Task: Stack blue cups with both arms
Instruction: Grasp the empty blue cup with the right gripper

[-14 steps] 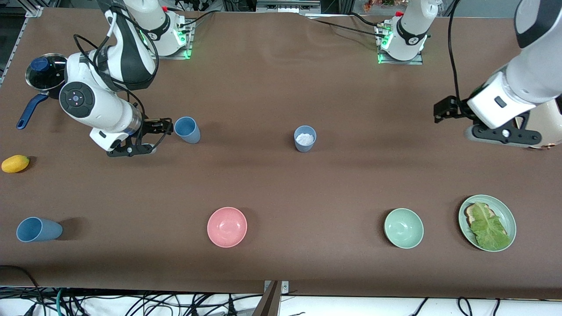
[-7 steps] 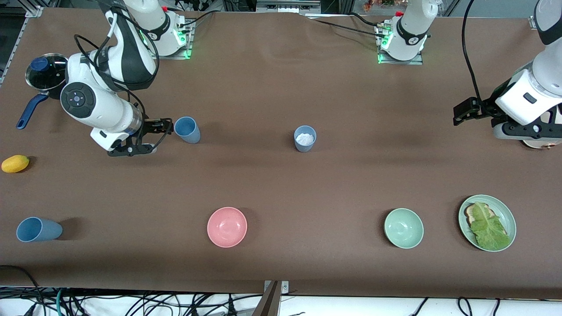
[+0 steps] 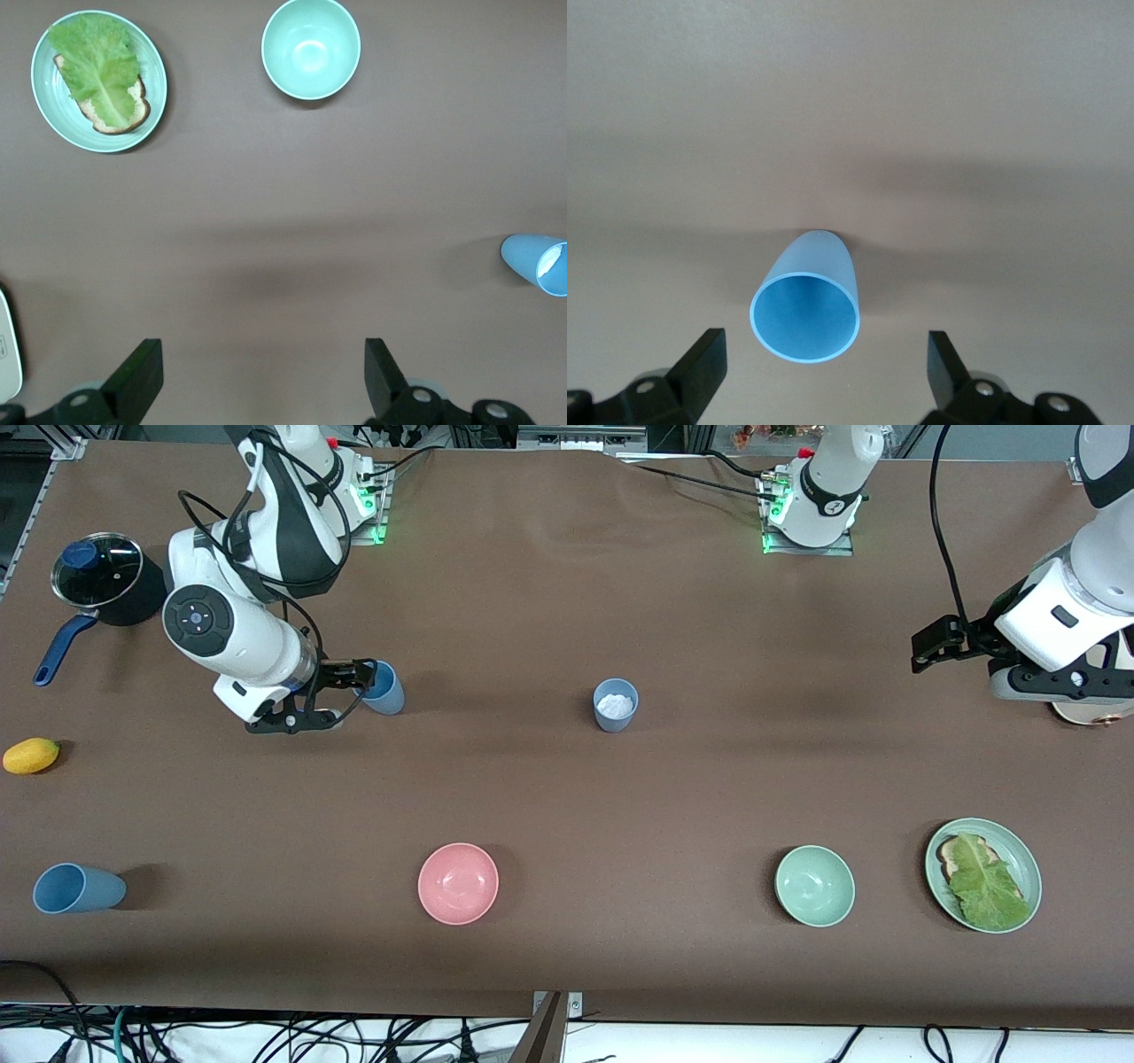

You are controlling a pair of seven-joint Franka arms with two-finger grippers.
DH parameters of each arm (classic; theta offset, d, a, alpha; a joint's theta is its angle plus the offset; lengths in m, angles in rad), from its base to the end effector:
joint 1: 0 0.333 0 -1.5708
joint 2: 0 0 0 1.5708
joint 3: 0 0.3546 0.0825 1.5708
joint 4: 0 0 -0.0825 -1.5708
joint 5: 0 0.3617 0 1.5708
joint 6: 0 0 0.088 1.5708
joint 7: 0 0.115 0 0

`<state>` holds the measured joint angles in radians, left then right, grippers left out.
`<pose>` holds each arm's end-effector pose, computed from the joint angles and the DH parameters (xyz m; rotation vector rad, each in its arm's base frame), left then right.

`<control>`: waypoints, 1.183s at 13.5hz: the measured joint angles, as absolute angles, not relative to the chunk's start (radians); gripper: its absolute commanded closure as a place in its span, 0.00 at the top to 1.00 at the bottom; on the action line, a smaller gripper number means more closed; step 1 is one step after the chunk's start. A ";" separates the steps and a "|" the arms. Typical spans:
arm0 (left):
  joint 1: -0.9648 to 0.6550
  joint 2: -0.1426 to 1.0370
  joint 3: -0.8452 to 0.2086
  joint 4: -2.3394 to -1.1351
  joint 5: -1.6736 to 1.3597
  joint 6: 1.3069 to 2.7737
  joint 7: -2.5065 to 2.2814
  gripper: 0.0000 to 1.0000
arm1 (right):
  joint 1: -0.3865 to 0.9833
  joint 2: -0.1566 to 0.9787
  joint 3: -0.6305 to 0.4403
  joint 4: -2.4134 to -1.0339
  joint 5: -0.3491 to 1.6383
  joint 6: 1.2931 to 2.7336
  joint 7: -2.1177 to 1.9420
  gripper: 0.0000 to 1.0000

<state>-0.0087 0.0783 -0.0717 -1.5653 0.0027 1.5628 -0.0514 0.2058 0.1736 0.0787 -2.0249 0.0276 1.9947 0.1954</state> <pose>0.5535 -0.0426 0.6144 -3.1363 0.0456 0.1265 0.5245 0.1538 0.3923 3.1109 0.1173 -0.3225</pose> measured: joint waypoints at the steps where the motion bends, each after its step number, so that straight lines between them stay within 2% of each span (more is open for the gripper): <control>1: -0.005 0.078 -0.068 -1.566 0.003 1.562 -0.051 1.00 | 0.206 0.174 0.078 -2.044 0.028 2.010 0.195 1.00; 6: 0.000 0.077 -0.072 -1.567 0.003 1.561 -0.051 1.00 | 0.205 0.173 0.078 -2.165 0.028 2.096 0.195 1.00; 13: 0.000 0.076 -0.079 -1.567 0.003 1.558 -0.051 1.00 | 0.205 0.171 0.078 -2.266 0.028 2.197 0.195 0.99; 14: 0.000 0.076 -0.079 -1.567 0.003 1.558 -0.051 1.00 | 0.205 0.171 0.078 -2.275 0.028 2.212 0.195 0.97; 16: 0.000 0.076 -0.079 -1.567 0.003 1.557 -0.051 1.00 | 0.205 0.171 0.078 -2.290 0.028 2.236 0.195 0.84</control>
